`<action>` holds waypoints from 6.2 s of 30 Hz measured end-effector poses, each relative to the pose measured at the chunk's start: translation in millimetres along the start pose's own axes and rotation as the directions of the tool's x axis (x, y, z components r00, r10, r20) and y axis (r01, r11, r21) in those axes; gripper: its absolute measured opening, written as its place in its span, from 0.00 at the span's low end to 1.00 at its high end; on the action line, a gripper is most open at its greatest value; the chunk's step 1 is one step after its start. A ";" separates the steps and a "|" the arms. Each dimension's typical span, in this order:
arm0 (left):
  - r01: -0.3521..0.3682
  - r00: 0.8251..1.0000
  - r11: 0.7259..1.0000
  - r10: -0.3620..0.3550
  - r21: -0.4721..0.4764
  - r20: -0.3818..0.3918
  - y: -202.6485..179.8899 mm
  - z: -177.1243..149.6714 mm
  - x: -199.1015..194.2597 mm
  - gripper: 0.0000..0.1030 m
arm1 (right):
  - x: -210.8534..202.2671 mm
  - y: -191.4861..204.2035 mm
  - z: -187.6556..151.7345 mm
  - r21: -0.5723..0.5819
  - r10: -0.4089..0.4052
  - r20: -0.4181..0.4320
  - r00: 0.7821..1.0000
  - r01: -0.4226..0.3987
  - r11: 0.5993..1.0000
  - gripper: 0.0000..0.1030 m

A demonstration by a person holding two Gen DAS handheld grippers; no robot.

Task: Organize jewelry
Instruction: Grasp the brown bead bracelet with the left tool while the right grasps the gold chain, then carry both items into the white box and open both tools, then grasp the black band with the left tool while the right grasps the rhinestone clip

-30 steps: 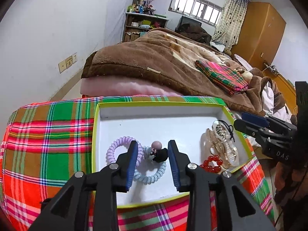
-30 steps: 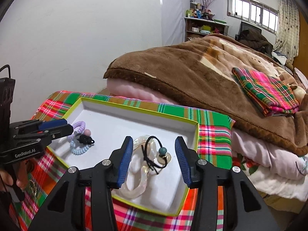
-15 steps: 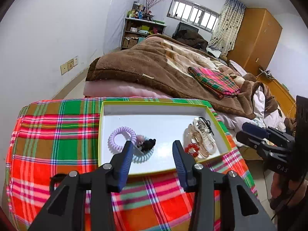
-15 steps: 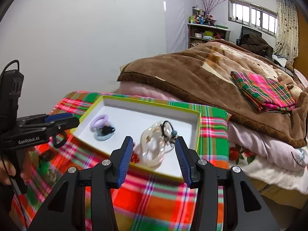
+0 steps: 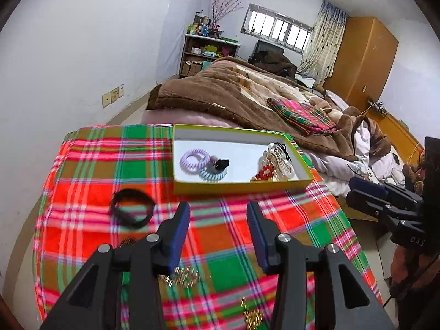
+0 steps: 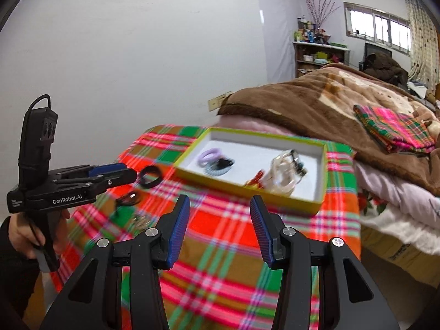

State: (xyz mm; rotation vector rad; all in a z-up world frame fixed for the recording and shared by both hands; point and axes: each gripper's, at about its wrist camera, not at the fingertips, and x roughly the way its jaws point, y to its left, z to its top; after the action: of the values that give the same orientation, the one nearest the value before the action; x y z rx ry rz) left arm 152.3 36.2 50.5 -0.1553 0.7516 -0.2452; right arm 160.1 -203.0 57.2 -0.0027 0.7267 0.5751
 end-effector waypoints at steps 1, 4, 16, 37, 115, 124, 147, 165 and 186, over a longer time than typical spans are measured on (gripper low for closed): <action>-0.005 1.000 1.000 0.005 -0.002 0.007 1.8 -4.3 -5.4 0.43 | -1.9 4.7 -4.3 -0.002 0.009 -0.002 1.000 -0.009 1.000 0.45; -0.015 1.000 1.000 0.016 -0.021 0.018 10.5 -16.0 -18.7 0.43 | -5.3 15.3 -14.0 -0.004 0.034 -0.010 0.999 -0.034 0.999 0.45; -0.045 0.998 0.994 0.048 -0.099 0.033 42.8 -56.1 -44.5 0.43 | 24.8 65.2 -67.9 -0.036 0.128 -0.149 0.981 -0.135 0.990 0.45; -0.134 0.989 0.980 0.122 -0.151 -0.082 90.9 -80.4 1.6 0.47 | 75.6 100.9 -101.7 -0.196 -0.001 -0.255 0.967 -0.051 0.979 0.15; 0.051 0.999 0.997 -0.049 0.051 -0.023 27.7 73.1 108.2 0.15 | 139.6 -37.4 93.3 -0.066 -0.076 -0.076 0.994 0.071 0.995 0.10; 0.039 0.997 0.998 -0.036 0.045 -0.074 35.4 76.0 140.6 0.15 | 178.7 -55.2 87.6 -0.028 -0.086 -0.153 0.985 0.083 0.996 0.10; 0.005 0.996 1.000 -0.004 0.016 -0.093 40.3 65.1 119.8 0.26 | 145.7 -36.5 76.5 -0.061 -0.088 -0.116 0.989 0.081 0.995 0.26; -0.005 1.000 1.000 0.006 0.003 -0.022 40.8 29.5 37.1 0.26 | 81.6 16.6 42.7 -0.104 -0.024 -0.073 0.997 0.016 0.994 0.32; -0.057 0.998 0.994 0.055 -0.090 -0.026 72.7 -50.8 -11.5 0.28 | 60.3 58.6 -15.2 -0.106 0.087 -0.127 0.988 -0.100 0.989 0.40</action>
State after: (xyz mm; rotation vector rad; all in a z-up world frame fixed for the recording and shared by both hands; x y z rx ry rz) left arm 121.1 106.5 5.0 -0.2176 0.7900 -0.1595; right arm 157.6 -126.6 19.2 -0.1095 0.8156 0.7101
